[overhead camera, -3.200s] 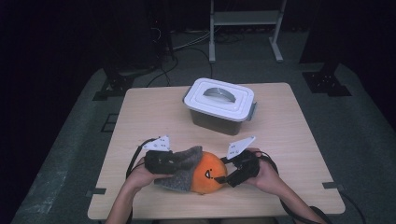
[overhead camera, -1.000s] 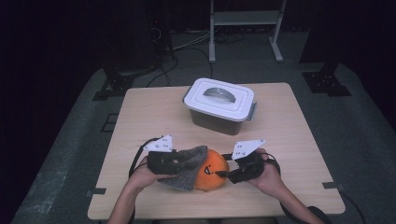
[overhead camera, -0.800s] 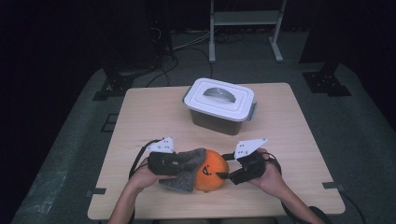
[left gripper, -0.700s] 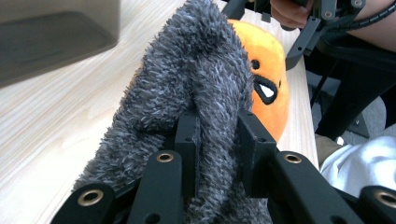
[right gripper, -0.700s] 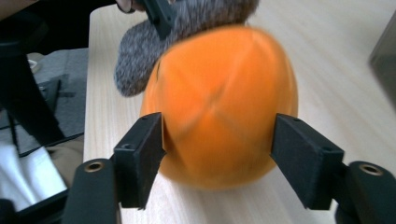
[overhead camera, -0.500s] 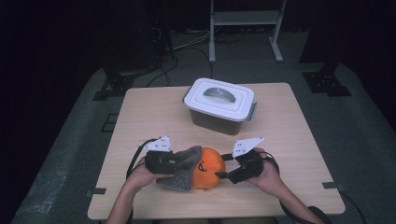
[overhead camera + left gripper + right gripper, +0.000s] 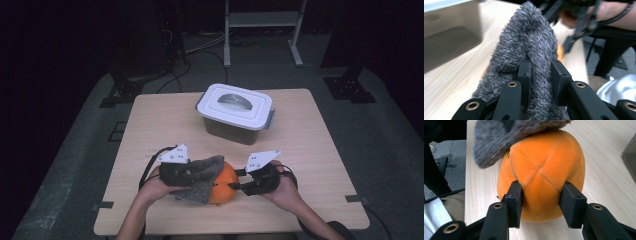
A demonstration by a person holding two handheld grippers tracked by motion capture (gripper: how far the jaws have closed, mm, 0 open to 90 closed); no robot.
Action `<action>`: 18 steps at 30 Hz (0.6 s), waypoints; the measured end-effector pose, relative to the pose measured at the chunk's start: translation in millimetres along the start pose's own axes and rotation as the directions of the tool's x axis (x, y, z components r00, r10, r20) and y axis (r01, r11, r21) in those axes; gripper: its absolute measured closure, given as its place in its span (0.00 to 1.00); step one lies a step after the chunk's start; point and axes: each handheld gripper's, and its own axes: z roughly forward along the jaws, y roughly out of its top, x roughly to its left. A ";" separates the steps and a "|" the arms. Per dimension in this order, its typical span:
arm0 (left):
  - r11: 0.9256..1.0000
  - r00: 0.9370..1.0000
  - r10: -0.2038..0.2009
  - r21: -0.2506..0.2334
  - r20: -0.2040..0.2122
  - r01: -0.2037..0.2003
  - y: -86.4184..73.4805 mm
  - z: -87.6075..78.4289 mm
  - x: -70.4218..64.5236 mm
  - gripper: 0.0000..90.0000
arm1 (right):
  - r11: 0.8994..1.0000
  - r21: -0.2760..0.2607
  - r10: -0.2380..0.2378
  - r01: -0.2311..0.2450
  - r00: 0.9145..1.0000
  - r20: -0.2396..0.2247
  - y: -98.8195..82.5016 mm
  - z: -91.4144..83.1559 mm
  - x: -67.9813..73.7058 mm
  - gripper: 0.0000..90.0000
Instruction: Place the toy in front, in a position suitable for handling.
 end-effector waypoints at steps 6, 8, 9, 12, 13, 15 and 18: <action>1.000 1.000 -0.020 -0.015 0.015 0.020 -4.0 -0.7 2.1 0.81 | 1.000 -0.008 -0.003 0.003 1.000 -0.007 1.3 2.9 2.7 0.60; 1.000 1.000 0.004 -0.013 0.022 -0.004 2.1 1.4 -3.2 0.80 | 1.000 -0.004 -0.008 0.008 1.000 -0.002 0.8 2.8 3.9 0.60; 1.000 0.999 0.026 -0.010 0.025 -0.026 5.9 2.5 -6.9 0.80 | 1.000 -0.002 -0.009 0.009 1.000 -0.003 0.8 2.8 4.0 0.59; 0.997 0.995 0.076 -0.022 0.060 -0.075 16.1 6.4 -17.3 0.80 | 1.000 -0.014 0.024 -0.024 1.000 -0.016 0.5 3.3 2.4 0.59; 0.996 0.993 0.092 -0.025 0.079 -0.090 19.6 8.8 -21.8 0.80 | 0.999 -0.017 0.031 -0.031 0.999 -0.016 0.5 3.8 2.1 0.58; 0.994 0.988 0.109 -0.026 0.105 -0.107 23.1 12.1 -27.3 0.80 | 0.999 -0.017 0.031 -0.032 0.999 -0.012 1.1 4.2 2.5 0.58; 0.993 0.988 0.118 -0.001 0.098 -0.119 23.7 15.8 -29.4 0.80 | 1.000 -0.009 0.016 -0.016 1.000 -0.008 0.2 3.8 1.9 0.58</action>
